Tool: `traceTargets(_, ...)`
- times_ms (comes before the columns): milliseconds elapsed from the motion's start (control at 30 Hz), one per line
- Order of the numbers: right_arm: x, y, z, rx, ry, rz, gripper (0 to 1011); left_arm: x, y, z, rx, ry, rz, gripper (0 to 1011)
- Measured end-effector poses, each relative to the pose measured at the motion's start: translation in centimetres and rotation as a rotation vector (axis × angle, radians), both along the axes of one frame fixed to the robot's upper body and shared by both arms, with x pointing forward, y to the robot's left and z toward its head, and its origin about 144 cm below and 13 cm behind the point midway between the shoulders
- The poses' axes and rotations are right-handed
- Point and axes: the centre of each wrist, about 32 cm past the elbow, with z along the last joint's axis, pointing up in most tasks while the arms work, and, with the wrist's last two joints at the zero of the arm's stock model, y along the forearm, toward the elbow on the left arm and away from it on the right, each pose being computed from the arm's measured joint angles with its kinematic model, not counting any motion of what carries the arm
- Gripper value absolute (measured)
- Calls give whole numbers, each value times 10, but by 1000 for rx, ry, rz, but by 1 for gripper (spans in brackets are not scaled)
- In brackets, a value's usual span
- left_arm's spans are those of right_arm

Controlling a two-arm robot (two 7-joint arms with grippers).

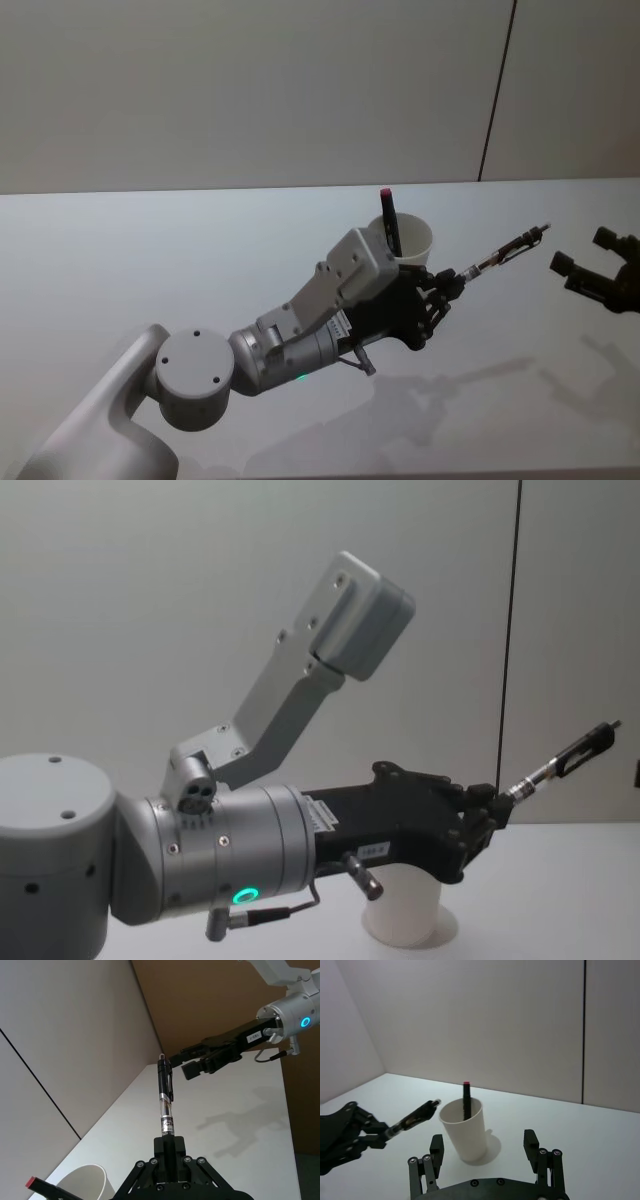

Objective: Place the pen into the pen holder.

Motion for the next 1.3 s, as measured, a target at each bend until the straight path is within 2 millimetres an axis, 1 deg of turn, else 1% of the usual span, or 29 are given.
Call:
traceTargets(233,-4,-6,-1,40,15,73,1002,0,0,0,0,0,0,127)
traceTargets(633,-7,-7,-2,111,55,114,1002,0,0,0,0,0,0,127)
traceTargets(1300,-2,14,-4,284,196,113,1002,0,0,0,0,0,0,127)
